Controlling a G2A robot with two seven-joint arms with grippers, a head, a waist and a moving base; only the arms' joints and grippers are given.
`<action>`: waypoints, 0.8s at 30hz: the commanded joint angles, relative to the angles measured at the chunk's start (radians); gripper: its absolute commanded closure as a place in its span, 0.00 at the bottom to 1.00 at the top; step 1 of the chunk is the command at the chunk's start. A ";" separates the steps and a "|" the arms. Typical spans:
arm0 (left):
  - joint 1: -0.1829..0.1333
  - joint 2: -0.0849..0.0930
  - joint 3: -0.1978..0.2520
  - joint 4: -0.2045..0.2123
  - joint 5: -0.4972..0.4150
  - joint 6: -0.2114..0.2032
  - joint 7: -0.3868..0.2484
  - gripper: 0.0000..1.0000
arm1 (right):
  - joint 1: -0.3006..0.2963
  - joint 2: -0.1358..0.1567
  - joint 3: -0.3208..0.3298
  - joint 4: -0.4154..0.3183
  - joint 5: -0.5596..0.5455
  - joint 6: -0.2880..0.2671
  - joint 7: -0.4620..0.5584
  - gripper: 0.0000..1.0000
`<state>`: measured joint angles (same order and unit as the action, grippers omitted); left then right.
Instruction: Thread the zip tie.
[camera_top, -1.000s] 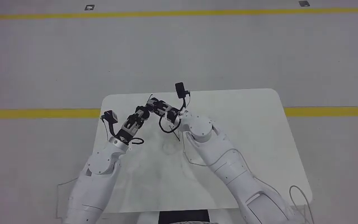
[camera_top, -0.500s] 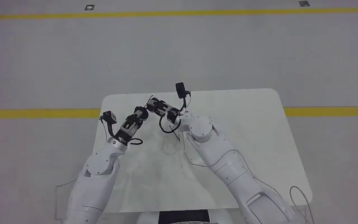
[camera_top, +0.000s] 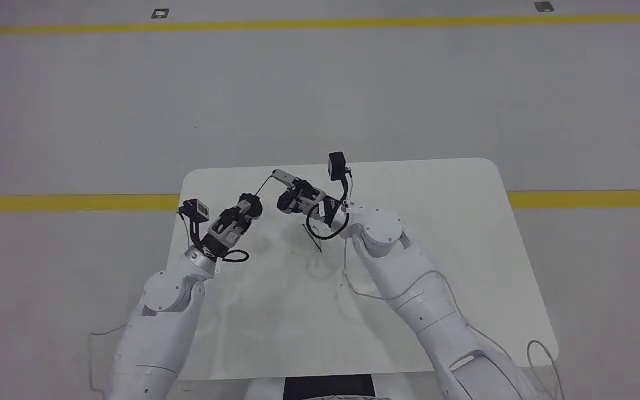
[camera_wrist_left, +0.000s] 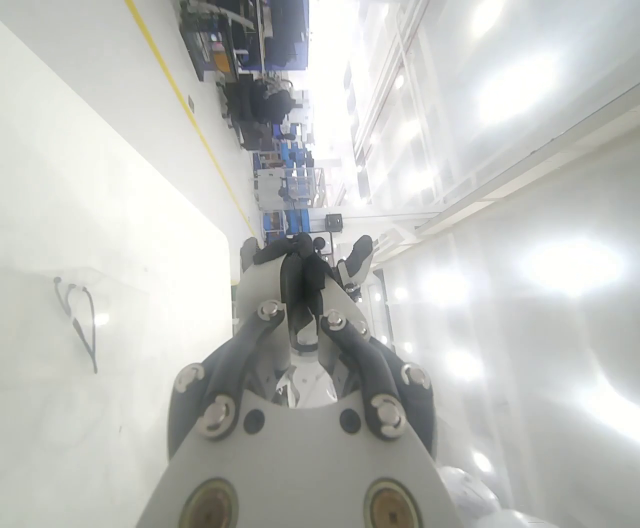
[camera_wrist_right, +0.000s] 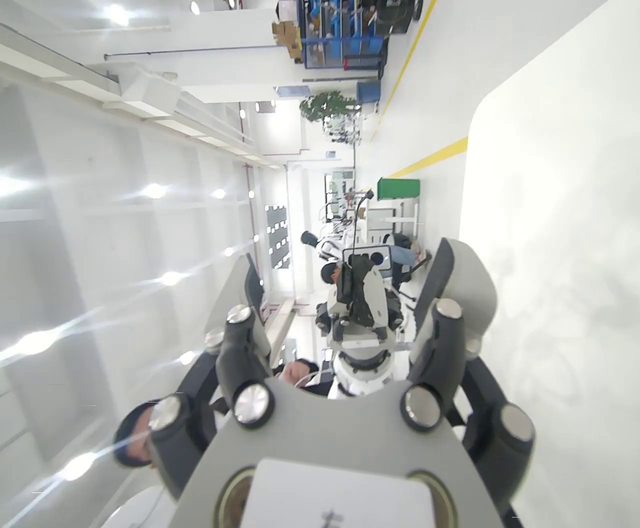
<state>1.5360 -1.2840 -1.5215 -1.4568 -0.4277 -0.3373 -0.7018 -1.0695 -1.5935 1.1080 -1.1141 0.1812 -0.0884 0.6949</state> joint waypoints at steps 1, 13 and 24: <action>-0.007 0.010 -0.024 0.017 -0.035 0.025 -0.096 1.00 | 0.016 0.004 0.016 0.035 0.070 -0.001 0.107 0.00; -0.018 0.024 -0.055 0.027 -0.066 0.069 -0.195 1.00 | 0.016 0.004 0.016 0.035 0.070 -0.001 0.107 0.00; -0.048 0.068 -0.141 0.110 -0.207 0.216 -0.564 1.00 | 0.028 0.005 0.059 0.185 0.416 0.050 0.369 0.00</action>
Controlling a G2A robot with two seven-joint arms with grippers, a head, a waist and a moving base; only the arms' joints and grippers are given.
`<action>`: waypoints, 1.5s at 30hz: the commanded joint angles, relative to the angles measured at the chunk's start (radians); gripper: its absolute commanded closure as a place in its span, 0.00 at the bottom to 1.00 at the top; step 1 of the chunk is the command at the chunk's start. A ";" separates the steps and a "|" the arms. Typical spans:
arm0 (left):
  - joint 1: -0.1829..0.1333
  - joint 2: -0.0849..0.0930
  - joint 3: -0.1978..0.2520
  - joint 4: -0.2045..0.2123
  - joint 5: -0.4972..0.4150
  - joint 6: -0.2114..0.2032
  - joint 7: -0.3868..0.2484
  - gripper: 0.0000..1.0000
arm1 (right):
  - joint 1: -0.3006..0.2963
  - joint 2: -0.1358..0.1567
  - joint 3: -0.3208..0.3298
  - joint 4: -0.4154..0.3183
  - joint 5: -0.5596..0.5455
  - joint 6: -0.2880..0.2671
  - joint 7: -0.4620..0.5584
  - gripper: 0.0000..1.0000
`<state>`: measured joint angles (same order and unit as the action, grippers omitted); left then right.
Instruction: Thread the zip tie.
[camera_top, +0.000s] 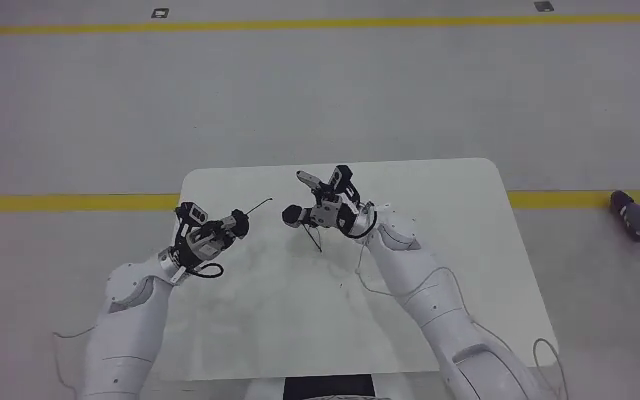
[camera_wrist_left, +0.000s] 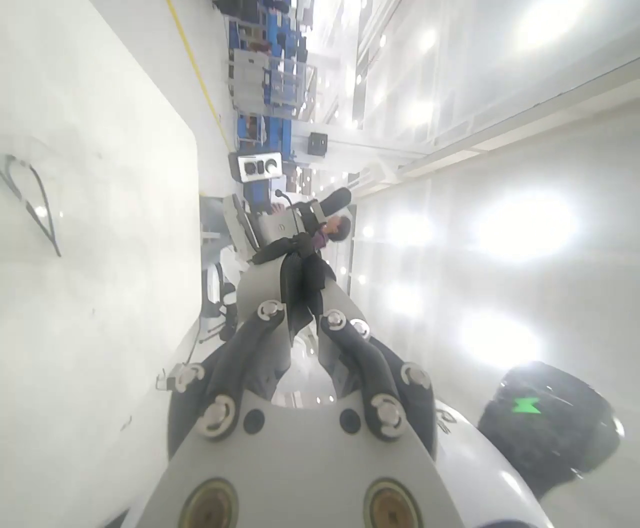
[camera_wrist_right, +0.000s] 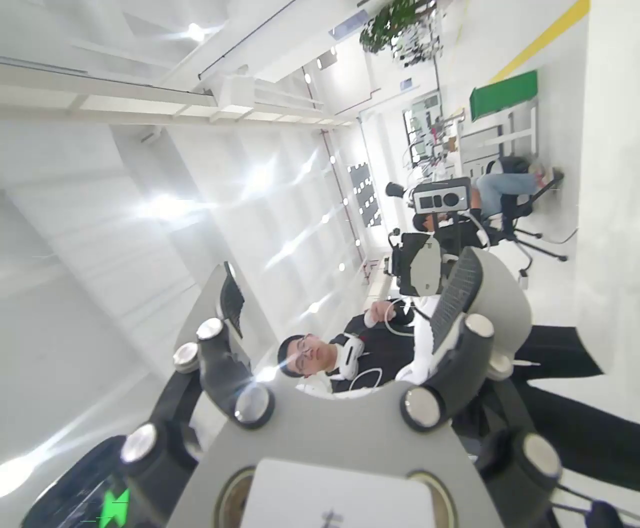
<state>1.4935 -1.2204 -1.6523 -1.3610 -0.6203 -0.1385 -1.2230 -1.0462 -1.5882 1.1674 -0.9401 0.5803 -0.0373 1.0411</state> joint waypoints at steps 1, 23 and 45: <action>-0.014 0.009 -0.020 0.028 -0.029 0.030 -0.080 1.00 | 0.005 -0.001 -0.001 0.011 0.017 -0.001 0.023 0.00; -0.006 0.036 0.011 0.029 -0.065 0.064 -0.162 1.00 | -0.012 -0.007 -0.044 0.050 0.155 0.041 0.091 0.65; -0.005 0.060 0.049 0.040 -0.113 0.045 -0.142 1.00 | 0.012 -0.007 -0.104 0.099 0.169 0.026 0.148 0.74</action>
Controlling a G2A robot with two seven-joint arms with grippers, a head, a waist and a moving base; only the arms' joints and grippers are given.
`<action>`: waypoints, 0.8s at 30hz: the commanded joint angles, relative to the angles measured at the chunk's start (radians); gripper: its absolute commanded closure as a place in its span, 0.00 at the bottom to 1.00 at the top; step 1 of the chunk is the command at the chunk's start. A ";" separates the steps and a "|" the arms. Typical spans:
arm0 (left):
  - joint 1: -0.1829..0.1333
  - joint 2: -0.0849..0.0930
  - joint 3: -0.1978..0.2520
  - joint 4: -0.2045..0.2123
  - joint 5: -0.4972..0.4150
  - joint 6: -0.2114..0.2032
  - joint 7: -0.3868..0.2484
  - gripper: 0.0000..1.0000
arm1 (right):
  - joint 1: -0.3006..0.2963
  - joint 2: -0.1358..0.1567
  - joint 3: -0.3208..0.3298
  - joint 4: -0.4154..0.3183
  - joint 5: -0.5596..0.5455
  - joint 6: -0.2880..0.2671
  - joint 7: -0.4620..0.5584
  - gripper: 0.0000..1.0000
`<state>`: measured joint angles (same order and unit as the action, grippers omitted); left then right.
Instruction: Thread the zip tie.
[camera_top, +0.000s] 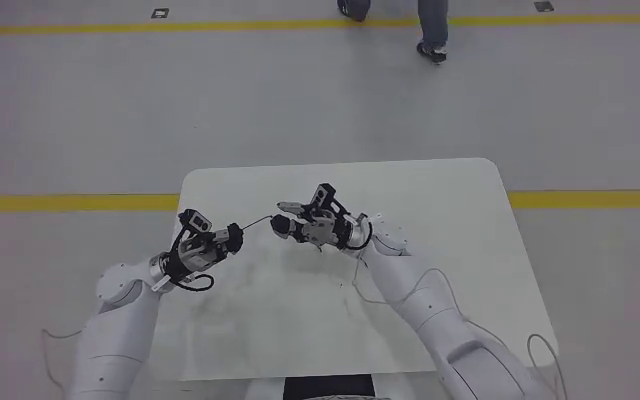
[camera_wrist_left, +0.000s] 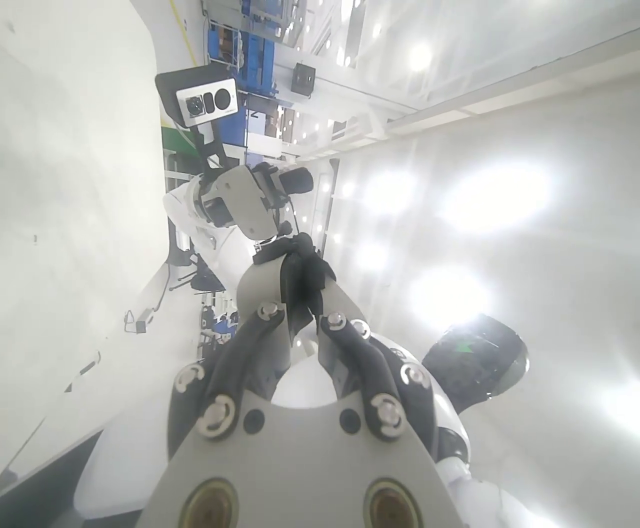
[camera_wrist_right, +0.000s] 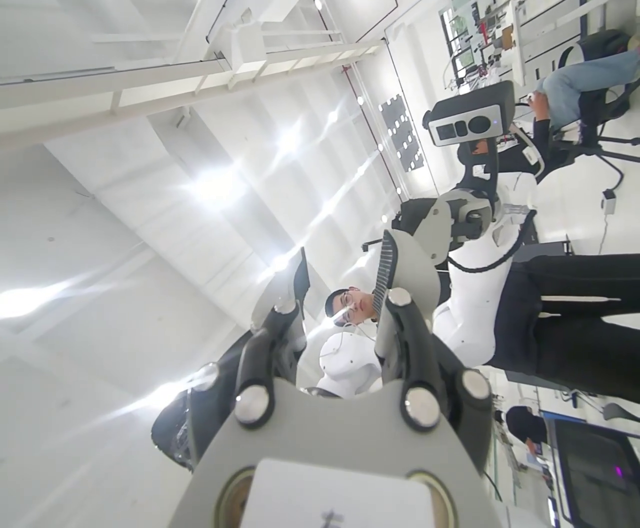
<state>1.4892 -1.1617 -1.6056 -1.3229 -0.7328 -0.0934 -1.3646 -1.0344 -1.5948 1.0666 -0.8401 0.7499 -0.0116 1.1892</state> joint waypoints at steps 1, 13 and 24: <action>-0.002 0.002 0.004 0.004 0.001 -0.002 0.001 1.00 | 0.001 0.000 -0.006 -0.002 0.000 0.001 0.002 0.77; -0.010 0.014 0.029 0.015 -0.013 -0.006 0.000 1.00 | 0.011 0.000 -0.032 0.008 0.005 0.005 0.006 0.89; -0.018 0.024 0.051 0.028 -0.030 -0.006 -0.005 1.00 | 0.025 0.002 -0.046 0.030 0.010 0.002 0.008 0.88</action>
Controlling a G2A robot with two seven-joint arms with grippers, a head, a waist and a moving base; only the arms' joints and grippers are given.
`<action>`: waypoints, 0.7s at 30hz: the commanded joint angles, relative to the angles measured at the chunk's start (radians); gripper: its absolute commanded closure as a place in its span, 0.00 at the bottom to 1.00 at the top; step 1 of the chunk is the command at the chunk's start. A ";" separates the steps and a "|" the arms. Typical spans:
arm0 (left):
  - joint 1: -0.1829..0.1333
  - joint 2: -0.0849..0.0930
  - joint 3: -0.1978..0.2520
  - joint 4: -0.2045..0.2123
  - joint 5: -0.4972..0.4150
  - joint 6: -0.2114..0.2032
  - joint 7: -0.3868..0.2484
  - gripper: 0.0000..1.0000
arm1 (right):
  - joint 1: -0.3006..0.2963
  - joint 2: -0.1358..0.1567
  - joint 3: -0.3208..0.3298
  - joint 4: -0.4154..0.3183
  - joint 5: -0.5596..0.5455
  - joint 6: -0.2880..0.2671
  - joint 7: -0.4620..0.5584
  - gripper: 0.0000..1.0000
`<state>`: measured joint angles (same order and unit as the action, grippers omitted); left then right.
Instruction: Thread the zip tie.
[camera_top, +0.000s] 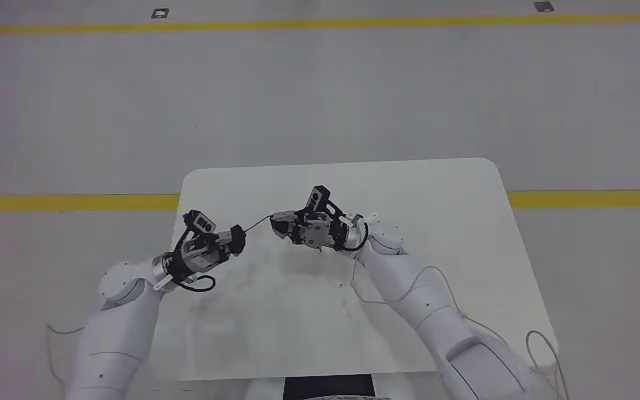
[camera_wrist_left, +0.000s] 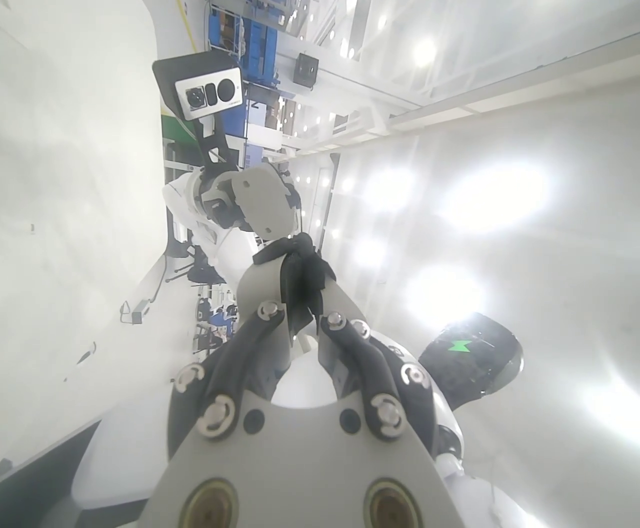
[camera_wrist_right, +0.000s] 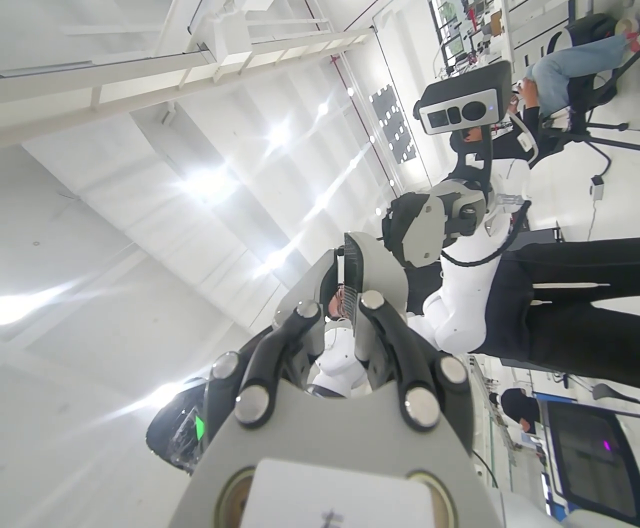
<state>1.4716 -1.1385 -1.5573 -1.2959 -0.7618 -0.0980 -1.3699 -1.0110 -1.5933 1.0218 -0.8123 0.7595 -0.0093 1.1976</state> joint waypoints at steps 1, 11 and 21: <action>-0.002 0.002 0.005 0.002 -0.002 -0.001 0.000 1.00 | 0.002 0.000 -0.001 0.004 0.001 -0.001 0.000 0.87; -0.007 0.009 0.022 0.008 -0.034 0.005 -0.009 1.00 | 0.011 0.002 -0.010 0.021 0.006 -0.007 0.001 0.91; -0.015 0.018 0.035 0.021 -0.040 -0.003 -0.004 1.00 | 0.015 0.005 -0.013 0.030 0.012 -0.014 0.002 0.91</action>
<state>1.4576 -1.1213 -1.5243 -1.2769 -0.8006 -0.1003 -1.3743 -0.9959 -1.5889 1.0094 -0.7825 0.7715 -0.0228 1.1994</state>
